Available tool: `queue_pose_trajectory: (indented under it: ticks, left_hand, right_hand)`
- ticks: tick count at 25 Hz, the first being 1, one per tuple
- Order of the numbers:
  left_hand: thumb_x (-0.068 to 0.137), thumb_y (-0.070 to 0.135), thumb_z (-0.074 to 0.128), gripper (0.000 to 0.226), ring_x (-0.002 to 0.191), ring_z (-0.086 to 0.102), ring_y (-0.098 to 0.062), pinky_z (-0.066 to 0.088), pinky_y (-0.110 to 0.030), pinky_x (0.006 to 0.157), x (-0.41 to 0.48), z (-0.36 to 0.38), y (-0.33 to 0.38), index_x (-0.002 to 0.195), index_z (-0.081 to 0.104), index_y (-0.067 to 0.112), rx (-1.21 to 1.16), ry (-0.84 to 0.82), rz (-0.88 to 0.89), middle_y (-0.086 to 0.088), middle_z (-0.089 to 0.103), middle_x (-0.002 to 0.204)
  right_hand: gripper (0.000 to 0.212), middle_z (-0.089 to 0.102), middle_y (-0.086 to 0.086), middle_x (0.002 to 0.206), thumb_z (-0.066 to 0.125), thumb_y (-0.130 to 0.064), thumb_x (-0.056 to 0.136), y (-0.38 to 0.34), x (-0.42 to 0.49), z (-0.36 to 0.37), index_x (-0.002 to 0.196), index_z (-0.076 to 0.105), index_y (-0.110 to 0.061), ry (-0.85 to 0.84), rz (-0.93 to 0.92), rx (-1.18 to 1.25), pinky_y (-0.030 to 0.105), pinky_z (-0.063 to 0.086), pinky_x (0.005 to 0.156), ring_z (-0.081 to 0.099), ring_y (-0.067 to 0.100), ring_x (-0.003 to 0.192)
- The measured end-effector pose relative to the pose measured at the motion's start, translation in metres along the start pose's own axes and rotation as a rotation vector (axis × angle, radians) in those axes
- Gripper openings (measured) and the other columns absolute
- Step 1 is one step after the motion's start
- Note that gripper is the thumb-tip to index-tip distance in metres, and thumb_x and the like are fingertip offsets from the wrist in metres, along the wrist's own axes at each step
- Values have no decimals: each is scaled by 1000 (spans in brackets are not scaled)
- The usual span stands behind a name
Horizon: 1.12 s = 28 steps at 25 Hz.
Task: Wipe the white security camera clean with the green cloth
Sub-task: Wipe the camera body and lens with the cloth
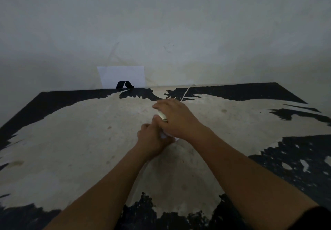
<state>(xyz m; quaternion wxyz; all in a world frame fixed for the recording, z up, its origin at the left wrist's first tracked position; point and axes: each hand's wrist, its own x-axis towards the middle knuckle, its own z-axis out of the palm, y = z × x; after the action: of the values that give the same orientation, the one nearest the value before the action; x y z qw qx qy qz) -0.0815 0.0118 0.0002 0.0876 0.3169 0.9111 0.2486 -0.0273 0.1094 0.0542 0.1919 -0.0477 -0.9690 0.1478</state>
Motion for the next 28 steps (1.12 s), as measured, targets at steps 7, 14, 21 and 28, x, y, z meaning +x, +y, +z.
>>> queue_pose_trajectory:
  ticks: [7,14,21,28]
  left_hand:
    - [71,59,65,90,128,39,-32,34,-45,103,4,0,0,141,22,22,47,2,-5,-9,46,141]
    - [82,53,50,63,127,40,-29,31,-47,104,11,4,-3,136,33,25,144,37,-11,-7,44,140]
    - [73,58,64,85,129,35,-32,31,-43,102,-2,-3,-4,141,25,23,6,13,54,-8,45,141]
    - [79,51,58,73,124,38,-33,32,-46,100,-11,-9,4,139,27,23,70,34,35,-10,49,135]
  right_hand:
    - [63,63,10,120,43,-64,86,9,-2,3,126,49,-16,46,438,302,34,46,88,60,24,106]
    - [83,31,8,155,15,-72,82,-23,-13,9,140,40,-18,-39,183,-211,53,9,118,17,33,144]
    - [74,57,7,65,20,-67,91,-6,23,-13,61,54,-8,-86,388,149,34,35,63,57,26,70]
    - [75,28,14,154,35,-63,88,-20,-27,19,147,19,-19,116,576,356,42,31,108,33,32,137]
